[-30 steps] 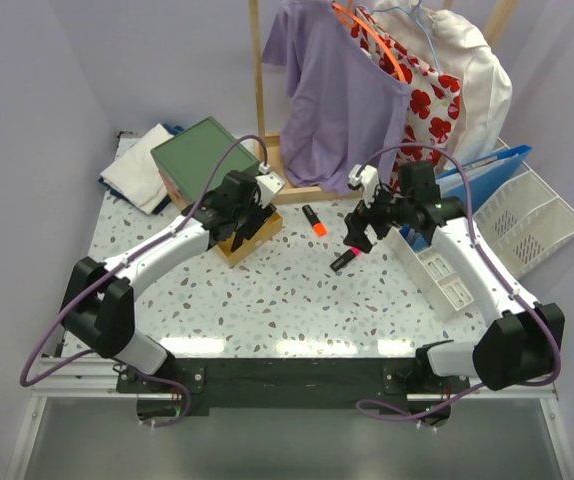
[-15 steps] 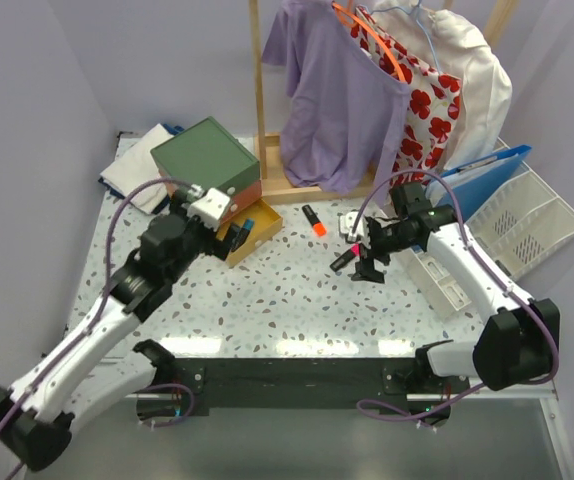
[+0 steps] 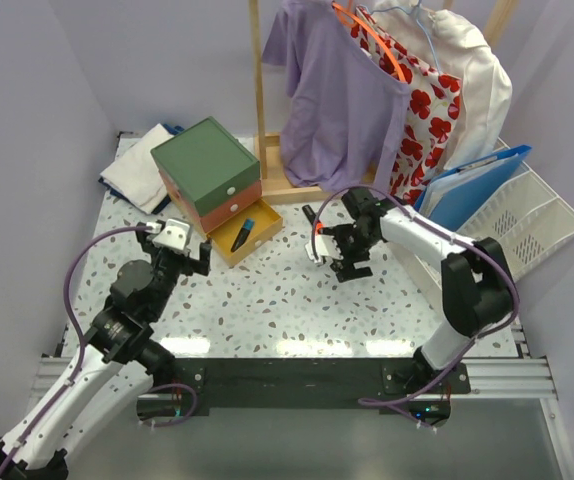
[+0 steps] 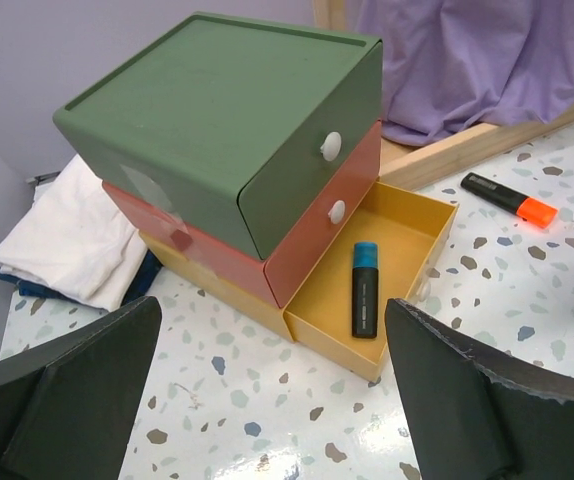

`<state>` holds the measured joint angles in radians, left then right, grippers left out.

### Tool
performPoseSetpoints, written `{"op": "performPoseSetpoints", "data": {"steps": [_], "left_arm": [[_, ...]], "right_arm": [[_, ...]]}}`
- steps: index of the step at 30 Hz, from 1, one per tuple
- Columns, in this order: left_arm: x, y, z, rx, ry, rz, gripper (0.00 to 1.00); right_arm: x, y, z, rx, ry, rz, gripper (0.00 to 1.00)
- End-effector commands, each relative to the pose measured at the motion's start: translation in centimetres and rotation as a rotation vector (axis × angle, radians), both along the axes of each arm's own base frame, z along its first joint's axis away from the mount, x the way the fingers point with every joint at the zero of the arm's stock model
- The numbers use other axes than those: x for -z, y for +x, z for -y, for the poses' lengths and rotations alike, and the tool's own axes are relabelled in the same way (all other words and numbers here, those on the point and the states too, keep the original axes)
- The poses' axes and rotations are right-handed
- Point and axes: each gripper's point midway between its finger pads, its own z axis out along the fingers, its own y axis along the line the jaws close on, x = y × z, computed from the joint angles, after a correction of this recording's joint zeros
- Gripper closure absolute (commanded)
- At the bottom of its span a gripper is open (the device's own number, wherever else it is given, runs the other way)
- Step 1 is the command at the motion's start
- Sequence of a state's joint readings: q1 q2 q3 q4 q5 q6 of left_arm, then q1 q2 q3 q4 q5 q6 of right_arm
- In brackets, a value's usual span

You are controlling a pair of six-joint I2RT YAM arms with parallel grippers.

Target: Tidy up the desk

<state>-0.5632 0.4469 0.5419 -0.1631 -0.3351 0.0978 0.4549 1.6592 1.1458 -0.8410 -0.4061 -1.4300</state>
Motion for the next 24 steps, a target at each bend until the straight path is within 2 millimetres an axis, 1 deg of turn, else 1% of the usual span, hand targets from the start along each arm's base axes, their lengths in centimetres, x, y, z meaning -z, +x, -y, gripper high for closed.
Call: {"op": "performPoseSetpoints", "data": {"steps": [1,6,7,8,9,10,12,13,16,17,20,21,23,24], "left_arm": [[-1.8,0.3,-0.3,-0.025,-0.050,0.056,0.00],[-2.1,0.1,-0.4,-0.027,-0.054,0.072,0.00],[-2.1,0.1,-0.5,-0.029,-0.056,0.071,0.00],[-2.0,0.1,-0.5,-0.029,-0.055,0.070,0.00],[-2.1,0.2,-0.5,-0.029,-0.054,0.072,0.00],[-2.0,0.2,-0.5,-0.029,-0.053,0.070,0.00],[-2.0,0.2,-0.5,-0.030,-0.052,0.071,0.00],[-2.0,0.1,-0.5,-0.030,-0.051,0.072,0.00],[-2.0,0.2,-0.5,-0.032,-0.051,0.072,0.00],[-2.0,0.2,-0.5,-0.032,-0.053,0.072,0.00],[-2.1,0.1,-0.6,-0.033,-0.053,0.075,0.00],[-2.1,0.1,-0.6,-0.036,-0.053,0.075,0.00],[-2.2,0.1,-0.7,-0.038,-0.055,0.079,0.00],[-2.2,0.1,-0.7,-0.038,-0.054,0.079,0.00]], "right_arm": [[0.5,3.1,0.6,0.009,-0.078,0.099,0.09],[2.4,4.1,1.0,0.016,-0.142,0.073,0.18],[2.6,4.1,1.2,0.020,-0.158,0.065,0.23],[2.7,4.4,1.1,0.026,-0.162,0.063,0.25],[3.2,4.5,1.2,0.035,-0.174,0.049,0.28],[3.4,4.5,1.2,0.037,-0.178,0.043,0.32],[3.9,4.5,1.3,0.042,-0.190,0.035,0.36],[4.0,4.5,1.4,0.044,-0.193,0.032,0.40],[4.5,4.0,1.5,0.041,-0.207,0.004,0.48],[4.7,3.9,1.7,0.043,-0.211,-0.004,0.54],[5.2,3.5,2.0,0.051,-0.227,-0.031,0.62],[5.3,3.3,2.0,0.059,-0.233,-0.041,0.67],[5.4,3.2,2.0,0.079,-0.235,-0.052,0.74],[5.4,3.2,1.9,0.104,-0.233,-0.061,0.84]]}}
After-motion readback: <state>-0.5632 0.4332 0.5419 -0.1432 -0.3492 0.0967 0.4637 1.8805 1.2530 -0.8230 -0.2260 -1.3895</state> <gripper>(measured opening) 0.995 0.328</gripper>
